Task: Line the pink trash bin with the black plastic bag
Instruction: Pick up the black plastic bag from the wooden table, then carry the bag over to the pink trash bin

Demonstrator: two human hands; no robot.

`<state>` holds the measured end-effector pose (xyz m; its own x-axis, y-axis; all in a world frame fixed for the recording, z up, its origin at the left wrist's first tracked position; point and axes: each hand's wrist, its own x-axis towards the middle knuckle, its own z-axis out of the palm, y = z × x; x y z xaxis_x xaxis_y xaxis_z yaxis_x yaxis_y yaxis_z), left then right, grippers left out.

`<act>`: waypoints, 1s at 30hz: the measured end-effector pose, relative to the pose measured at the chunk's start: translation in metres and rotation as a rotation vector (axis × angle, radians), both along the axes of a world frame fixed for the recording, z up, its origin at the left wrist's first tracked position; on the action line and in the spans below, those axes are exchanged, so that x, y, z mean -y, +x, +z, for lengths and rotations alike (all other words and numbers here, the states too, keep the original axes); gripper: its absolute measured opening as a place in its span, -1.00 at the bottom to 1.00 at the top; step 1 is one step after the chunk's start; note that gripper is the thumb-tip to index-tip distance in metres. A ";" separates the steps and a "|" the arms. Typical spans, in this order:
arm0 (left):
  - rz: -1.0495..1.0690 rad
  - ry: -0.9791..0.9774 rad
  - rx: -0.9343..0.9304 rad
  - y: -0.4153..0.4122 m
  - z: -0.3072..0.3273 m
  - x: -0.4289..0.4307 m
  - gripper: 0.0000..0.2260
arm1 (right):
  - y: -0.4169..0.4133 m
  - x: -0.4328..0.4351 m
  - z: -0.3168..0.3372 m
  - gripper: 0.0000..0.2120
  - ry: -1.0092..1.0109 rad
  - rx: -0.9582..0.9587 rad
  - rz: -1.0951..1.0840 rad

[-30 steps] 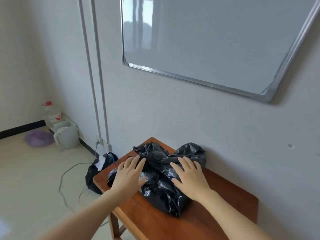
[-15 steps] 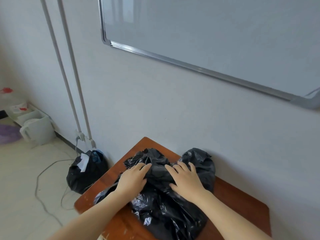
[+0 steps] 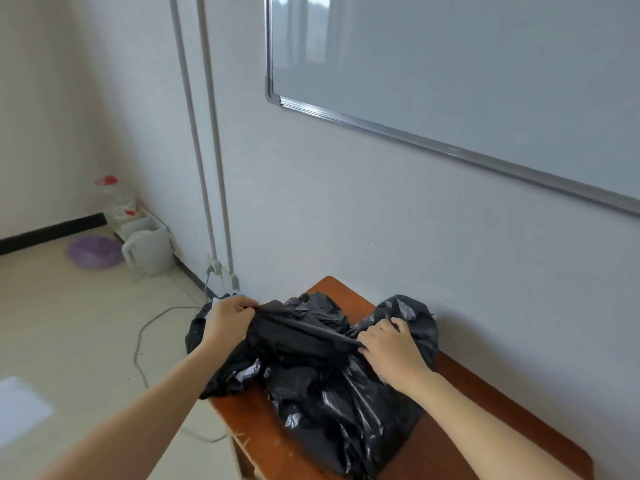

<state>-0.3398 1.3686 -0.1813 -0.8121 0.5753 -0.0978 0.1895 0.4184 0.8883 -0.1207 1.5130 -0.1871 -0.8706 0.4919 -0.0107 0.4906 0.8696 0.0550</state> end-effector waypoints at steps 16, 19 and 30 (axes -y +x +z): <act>-0.021 -0.478 -1.300 0.066 0.042 0.211 -0.36 | -0.080 0.143 0.042 -0.81 -0.015 -0.418 0.716; -0.071 -0.738 -1.219 0.069 0.041 0.252 -0.32 | -0.095 0.183 0.053 -0.78 0.002 -0.433 0.826; 0.224 -0.548 -0.847 0.028 0.036 0.421 -0.65 | -0.177 0.324 0.062 -0.77 -0.045 -0.246 0.886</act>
<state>-0.3116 0.9478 -0.1457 -0.8197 0.4513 0.3526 0.5320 0.8281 0.1768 -0.2972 1.1886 -0.1253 -0.9092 -0.3522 0.2219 -0.3624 0.9320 -0.0052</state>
